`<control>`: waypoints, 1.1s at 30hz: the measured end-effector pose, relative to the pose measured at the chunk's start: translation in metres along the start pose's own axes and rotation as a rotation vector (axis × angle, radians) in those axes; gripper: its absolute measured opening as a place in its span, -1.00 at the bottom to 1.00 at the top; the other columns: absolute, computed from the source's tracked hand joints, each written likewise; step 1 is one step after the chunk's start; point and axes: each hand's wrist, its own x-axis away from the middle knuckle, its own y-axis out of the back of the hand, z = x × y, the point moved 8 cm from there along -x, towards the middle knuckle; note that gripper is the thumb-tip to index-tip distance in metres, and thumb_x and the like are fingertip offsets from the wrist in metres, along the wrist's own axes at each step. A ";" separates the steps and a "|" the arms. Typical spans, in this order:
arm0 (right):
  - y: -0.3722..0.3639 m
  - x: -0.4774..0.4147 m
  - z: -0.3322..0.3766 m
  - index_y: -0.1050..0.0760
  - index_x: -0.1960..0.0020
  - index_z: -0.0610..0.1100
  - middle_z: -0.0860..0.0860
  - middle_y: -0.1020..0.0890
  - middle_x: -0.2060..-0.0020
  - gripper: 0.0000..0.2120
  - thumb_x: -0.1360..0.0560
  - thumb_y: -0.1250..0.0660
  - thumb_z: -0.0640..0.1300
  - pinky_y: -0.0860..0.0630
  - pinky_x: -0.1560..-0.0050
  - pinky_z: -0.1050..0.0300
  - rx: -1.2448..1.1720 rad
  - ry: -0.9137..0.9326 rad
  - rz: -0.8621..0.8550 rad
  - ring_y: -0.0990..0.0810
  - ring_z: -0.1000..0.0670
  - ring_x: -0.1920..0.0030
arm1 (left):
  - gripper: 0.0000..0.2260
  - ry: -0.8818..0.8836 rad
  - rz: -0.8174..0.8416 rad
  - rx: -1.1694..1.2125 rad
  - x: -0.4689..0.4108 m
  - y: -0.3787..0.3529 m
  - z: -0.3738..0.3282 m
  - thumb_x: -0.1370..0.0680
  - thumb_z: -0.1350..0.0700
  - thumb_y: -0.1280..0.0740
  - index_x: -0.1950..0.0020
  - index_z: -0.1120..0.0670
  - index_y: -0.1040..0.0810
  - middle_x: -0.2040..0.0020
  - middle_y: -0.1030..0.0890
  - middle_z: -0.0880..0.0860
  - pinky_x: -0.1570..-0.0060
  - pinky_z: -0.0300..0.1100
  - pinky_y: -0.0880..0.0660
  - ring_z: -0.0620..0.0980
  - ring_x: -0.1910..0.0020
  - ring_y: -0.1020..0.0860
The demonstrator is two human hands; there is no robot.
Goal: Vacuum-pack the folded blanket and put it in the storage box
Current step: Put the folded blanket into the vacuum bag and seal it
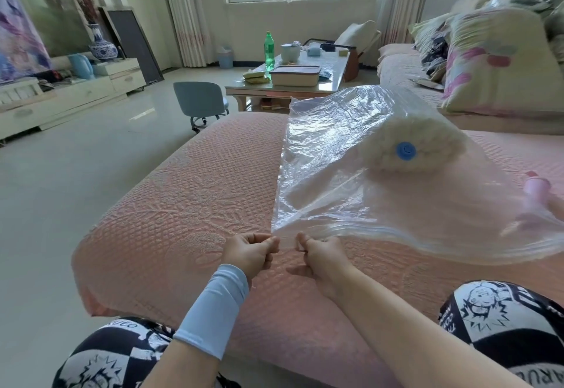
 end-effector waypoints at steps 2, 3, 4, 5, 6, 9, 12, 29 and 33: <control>0.012 -0.004 0.002 -0.49 0.22 -0.25 -0.01 -0.31 0.42 -0.75 -0.62 -0.31 -0.18 -0.63 0.01 -0.32 -0.033 0.003 -0.073 -0.43 0.04 0.68 | -0.93 0.012 -0.015 0.036 -0.002 0.003 0.000 -0.48 0.30 -0.44 0.20 0.23 -0.60 0.41 -0.62 0.10 0.53 -0.27 -0.46 -0.11 0.57 -0.44; 0.016 -0.006 0.001 -0.49 0.20 -0.25 -0.01 -0.32 0.41 -0.75 -0.62 -0.31 -0.17 -0.61 -0.03 -0.34 -0.054 -0.003 -0.097 -0.44 0.03 0.67 | -0.93 0.018 -0.009 0.044 -0.003 0.002 0.000 -0.48 0.30 -0.44 0.19 0.23 -0.60 0.41 -0.62 0.10 0.53 -0.27 -0.46 -0.11 0.57 -0.44; 0.018 -0.006 0.000 -0.49 0.18 -0.24 -0.01 -0.30 0.42 -0.76 -0.63 -0.31 -0.15 -0.61 -0.03 -0.33 -0.074 -0.010 -0.106 -0.44 0.03 0.67 | -0.94 0.027 0.008 0.047 -0.002 0.001 0.001 -0.49 0.30 -0.43 0.17 0.24 -0.59 0.40 -0.62 0.10 0.52 -0.26 -0.48 -0.10 0.56 -0.45; 0.019 -0.006 -0.001 -0.49 0.18 -0.24 0.00 -0.26 0.43 -0.75 -0.63 -0.31 -0.14 -0.64 0.01 -0.28 -0.093 -0.014 -0.101 -0.42 0.05 0.67 | -0.95 0.043 0.031 0.057 -0.002 -0.002 0.001 -0.50 0.30 -0.43 0.14 0.25 -0.58 0.40 -0.61 0.10 0.50 -0.25 -0.50 -0.09 0.55 -0.47; 0.019 -0.006 -0.002 -0.48 0.17 -0.24 0.01 -0.21 0.45 -0.76 -0.63 -0.31 -0.13 -0.67 0.10 -0.20 -0.111 -0.016 -0.086 -0.38 0.07 0.67 | -0.96 0.063 0.054 0.077 -0.002 -0.004 0.003 -0.51 0.31 -0.41 0.12 0.25 -0.57 0.40 -0.60 0.10 0.48 -0.22 -0.53 -0.07 0.54 -0.48; 0.015 -0.003 -0.003 -0.47 0.12 -0.24 -0.03 -0.23 0.41 -0.79 -0.63 -0.31 -0.14 -0.65 0.33 0.01 -0.173 -0.013 -0.053 -0.29 0.10 0.64 | -0.93 0.097 0.124 0.122 0.001 -0.014 0.003 -0.53 0.35 -0.32 0.14 0.24 -0.52 0.35 -0.56 0.14 0.40 -0.11 -0.61 0.01 0.47 -0.54; 0.002 0.003 -0.008 -0.49 0.14 -0.28 -0.05 -0.33 0.43 -0.78 -0.61 -0.35 -0.15 -0.62 0.42 0.07 -0.235 -0.030 -0.005 -0.30 0.10 0.62 | -0.93 0.059 0.142 0.096 0.003 -0.019 -0.001 -0.52 0.29 -0.38 0.16 0.24 -0.56 0.30 -0.63 0.18 0.41 -0.14 -0.59 0.03 0.42 -0.60; 0.042 -0.010 0.004 -0.51 0.17 -0.29 -0.07 -0.41 0.28 -0.81 -0.58 -0.37 -0.23 -0.62 0.49 0.09 -0.234 0.001 -0.266 -0.50 0.02 0.65 | -0.86 0.020 0.004 0.161 0.002 -0.017 -0.002 -0.52 0.24 -0.41 0.24 0.21 -0.56 0.38 -0.60 0.12 0.48 -0.21 -0.55 -0.03 0.48 -0.55; 0.051 -0.008 0.010 -0.50 0.10 -0.28 -0.07 -0.41 0.26 -0.84 -0.59 -0.36 -0.20 -0.61 0.50 0.10 -0.317 0.026 -0.263 -0.46 0.08 0.67 | -0.89 0.037 -0.046 0.264 -0.001 -0.018 0.002 -0.53 0.25 -0.39 0.19 0.20 -0.56 0.38 -0.58 0.11 0.45 -0.18 -0.58 -0.03 0.45 -0.56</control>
